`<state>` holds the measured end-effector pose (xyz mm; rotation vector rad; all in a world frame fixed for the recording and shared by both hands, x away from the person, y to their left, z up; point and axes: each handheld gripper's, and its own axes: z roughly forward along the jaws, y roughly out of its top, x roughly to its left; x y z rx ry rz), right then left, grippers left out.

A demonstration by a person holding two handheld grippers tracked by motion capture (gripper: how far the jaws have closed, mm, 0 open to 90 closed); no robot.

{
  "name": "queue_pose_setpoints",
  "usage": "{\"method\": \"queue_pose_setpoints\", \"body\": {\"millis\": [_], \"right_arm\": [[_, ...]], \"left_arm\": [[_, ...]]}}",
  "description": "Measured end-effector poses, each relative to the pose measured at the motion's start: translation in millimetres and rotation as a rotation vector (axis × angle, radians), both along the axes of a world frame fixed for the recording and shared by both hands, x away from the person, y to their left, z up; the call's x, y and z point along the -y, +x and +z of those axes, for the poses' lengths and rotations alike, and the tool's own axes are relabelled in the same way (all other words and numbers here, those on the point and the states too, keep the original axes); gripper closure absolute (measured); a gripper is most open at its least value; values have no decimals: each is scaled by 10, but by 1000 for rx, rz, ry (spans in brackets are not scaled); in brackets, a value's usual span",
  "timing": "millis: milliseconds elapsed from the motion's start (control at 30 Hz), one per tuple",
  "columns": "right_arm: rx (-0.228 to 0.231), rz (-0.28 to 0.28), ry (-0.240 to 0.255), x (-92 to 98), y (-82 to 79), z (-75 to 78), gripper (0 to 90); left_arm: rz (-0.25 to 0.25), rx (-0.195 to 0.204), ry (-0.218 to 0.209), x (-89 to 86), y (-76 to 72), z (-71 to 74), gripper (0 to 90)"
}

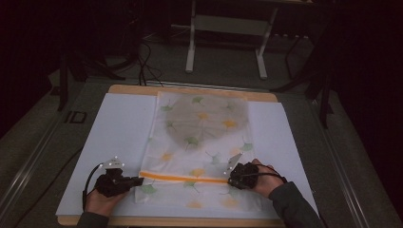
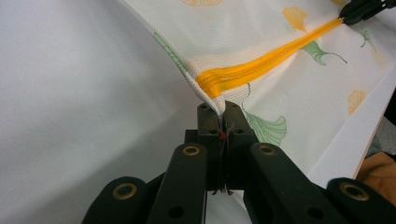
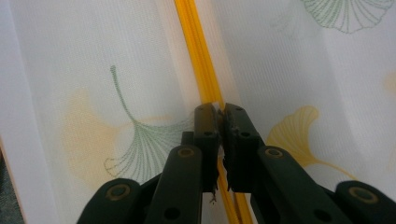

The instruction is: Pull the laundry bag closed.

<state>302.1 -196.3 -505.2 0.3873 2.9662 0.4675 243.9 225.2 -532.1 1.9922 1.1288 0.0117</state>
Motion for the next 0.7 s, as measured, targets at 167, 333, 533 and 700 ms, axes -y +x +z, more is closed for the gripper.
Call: {"method": "queue_pose_setpoints", "body": {"millis": [167,333,533,700], "right_arm": [[0,-7,7,64,-1,-3,849],[-8,-25,44,160,-1,-19,849],[-10,-39,65,258,-7,-28,849],[-17,-57,101,355,-10,-44,849]], "left_arm": [[1,1,-1,-1,0,-1,883],[1,2,-1,-2,-1,0,883],[1,3,-1,-5,-2,0,883],[1,2,-2,-4,-2,-2,883]]}}
